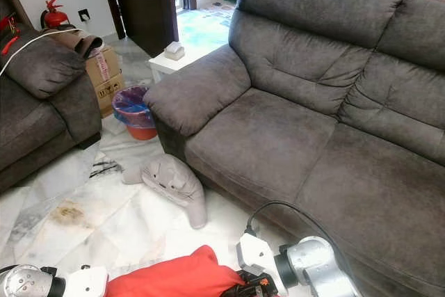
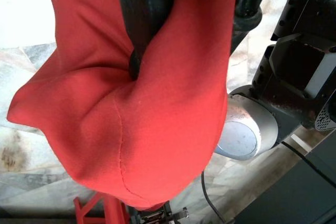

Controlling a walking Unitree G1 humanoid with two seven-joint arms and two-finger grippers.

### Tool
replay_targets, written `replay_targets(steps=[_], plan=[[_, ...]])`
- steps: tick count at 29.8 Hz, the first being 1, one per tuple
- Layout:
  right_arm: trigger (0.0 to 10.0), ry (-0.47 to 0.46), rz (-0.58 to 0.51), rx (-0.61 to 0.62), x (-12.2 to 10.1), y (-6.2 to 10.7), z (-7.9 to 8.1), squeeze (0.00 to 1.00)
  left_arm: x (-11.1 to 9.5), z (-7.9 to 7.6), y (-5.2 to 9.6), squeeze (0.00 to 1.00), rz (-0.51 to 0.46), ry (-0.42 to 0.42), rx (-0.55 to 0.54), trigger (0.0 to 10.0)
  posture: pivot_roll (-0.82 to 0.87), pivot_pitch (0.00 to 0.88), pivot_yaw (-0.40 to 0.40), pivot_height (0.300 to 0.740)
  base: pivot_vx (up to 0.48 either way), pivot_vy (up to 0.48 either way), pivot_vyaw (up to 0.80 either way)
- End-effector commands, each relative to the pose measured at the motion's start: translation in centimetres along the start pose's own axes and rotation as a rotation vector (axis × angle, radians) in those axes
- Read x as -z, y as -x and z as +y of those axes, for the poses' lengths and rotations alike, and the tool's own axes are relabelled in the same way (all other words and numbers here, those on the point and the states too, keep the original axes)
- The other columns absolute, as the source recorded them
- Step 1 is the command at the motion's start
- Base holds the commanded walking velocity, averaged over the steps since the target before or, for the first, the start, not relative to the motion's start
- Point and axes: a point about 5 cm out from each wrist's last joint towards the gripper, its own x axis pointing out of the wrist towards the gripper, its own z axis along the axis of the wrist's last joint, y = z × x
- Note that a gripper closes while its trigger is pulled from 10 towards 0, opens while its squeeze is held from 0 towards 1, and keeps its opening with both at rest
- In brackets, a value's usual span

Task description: Move the pillow to the sofa from floor

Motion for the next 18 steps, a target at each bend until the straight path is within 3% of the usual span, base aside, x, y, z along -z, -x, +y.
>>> replay_targets(steps=[1, 18], plan=[[10.0, 0.065, -0.056, -0.013, -1.53, -0.32, -0.32, 0.0, -0.43, 0.08, -0.09, 0.0, -0.011, -0.02, 0.006, 0.0, 0.14, 0.126, -0.039, 0.74, 0.0, 0.0, 0.0], [10.0, 0.06, -0.06, -0.017, -1.44, -0.54, -0.3, 0.0, -0.42, -0.01, -0.01, 0.0, -0.011, -0.016, 0.009, 0.0, 0.14, 0.127, -0.037, 0.74, 0.0, 0.0, 0.0]])
